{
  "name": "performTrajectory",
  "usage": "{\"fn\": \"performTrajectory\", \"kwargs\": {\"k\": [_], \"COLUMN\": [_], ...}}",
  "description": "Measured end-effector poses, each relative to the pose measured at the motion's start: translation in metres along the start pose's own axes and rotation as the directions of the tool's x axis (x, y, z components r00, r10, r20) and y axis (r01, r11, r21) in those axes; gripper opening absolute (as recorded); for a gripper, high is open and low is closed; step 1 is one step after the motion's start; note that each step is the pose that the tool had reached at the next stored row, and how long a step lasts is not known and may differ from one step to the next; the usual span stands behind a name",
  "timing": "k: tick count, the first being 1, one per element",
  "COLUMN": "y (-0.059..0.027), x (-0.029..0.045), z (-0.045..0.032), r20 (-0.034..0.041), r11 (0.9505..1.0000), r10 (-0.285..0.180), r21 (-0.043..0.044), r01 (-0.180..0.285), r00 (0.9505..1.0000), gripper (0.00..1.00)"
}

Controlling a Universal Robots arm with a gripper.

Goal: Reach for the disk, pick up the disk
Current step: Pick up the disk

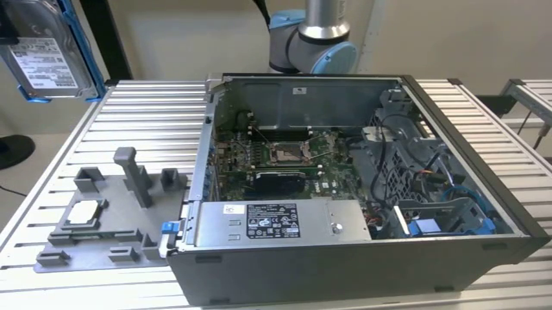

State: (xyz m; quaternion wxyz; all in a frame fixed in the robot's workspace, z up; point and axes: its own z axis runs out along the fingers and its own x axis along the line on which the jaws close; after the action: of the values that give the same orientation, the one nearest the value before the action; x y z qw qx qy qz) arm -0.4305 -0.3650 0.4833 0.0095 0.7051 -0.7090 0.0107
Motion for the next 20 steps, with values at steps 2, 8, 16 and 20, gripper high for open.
{"fn": "performTrajectory", "kwargs": {"k": [2,8,16,20], "y": [-0.0003,-0.0077,-0.0313,-0.0445], "x": [-0.0001,-0.0001,-0.0002,-0.0003], "z": [-0.0001,0.0000,0.0001,0.0001], "r20": [0.0000,0.0000,0.0000,0.0000], "r11": [1.0000,1.0000,1.0000,1.0000], "r10": [0.000,0.000,0.000,0.000], "r21": [-0.0001,0.0000,0.0000,0.0000], "r01": [0.000,0.000,0.000,0.000], "r00": [1.0000,1.0000,1.0000,1.0000], "gripper": [0.00,0.00,0.00,0.00]}}
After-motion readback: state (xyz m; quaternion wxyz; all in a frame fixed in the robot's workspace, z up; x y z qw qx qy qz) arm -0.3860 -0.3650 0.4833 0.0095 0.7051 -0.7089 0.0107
